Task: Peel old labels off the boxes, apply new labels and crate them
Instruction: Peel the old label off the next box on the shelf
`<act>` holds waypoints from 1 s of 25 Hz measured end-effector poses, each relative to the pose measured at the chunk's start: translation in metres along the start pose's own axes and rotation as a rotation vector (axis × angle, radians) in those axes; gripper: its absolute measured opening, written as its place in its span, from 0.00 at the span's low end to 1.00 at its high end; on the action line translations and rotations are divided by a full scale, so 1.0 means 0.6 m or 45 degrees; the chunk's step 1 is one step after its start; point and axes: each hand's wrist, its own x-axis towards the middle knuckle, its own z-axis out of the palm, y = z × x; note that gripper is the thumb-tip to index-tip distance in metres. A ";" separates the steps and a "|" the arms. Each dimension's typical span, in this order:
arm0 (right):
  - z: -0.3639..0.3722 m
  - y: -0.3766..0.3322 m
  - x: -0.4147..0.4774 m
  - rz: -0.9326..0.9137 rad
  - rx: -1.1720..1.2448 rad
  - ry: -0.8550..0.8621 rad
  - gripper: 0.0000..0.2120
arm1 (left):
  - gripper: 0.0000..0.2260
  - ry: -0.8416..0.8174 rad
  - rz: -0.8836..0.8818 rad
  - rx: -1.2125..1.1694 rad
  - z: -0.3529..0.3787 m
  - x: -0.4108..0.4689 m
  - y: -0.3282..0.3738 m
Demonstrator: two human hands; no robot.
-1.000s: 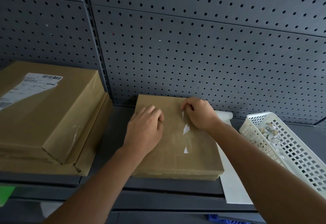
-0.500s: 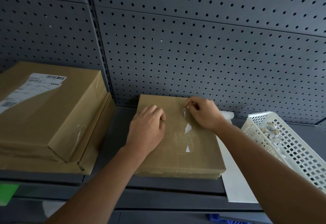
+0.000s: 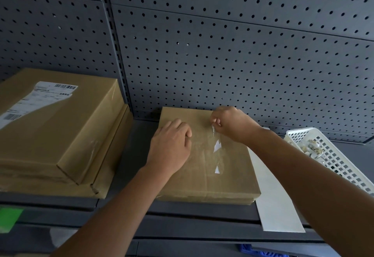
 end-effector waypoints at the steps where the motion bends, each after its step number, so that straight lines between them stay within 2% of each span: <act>1: 0.002 -0.001 0.002 -0.009 -0.025 -0.016 0.06 | 0.06 0.000 -0.003 0.001 0.000 0.000 0.000; 5: 0.002 -0.003 0.002 -0.013 0.006 -0.053 0.03 | 0.06 -0.002 -0.006 0.010 0.000 -0.001 0.001; 9: -0.002 0.010 -0.014 0.053 0.232 0.127 0.03 | 0.06 0.001 -0.007 0.011 -0.002 0.000 0.000; 12: 0.002 0.012 -0.019 -0.023 0.207 0.165 0.06 | 0.06 -0.001 -0.009 0.011 -0.003 -0.001 0.002; 20: -0.008 -0.002 0.011 -0.052 -0.126 -0.100 0.06 | 0.06 0.002 -0.012 0.029 -0.003 0.000 0.004; 25: -0.011 -0.005 0.017 -0.044 -0.048 -0.191 0.01 | 0.06 -0.011 -0.014 0.016 -0.003 0.000 0.004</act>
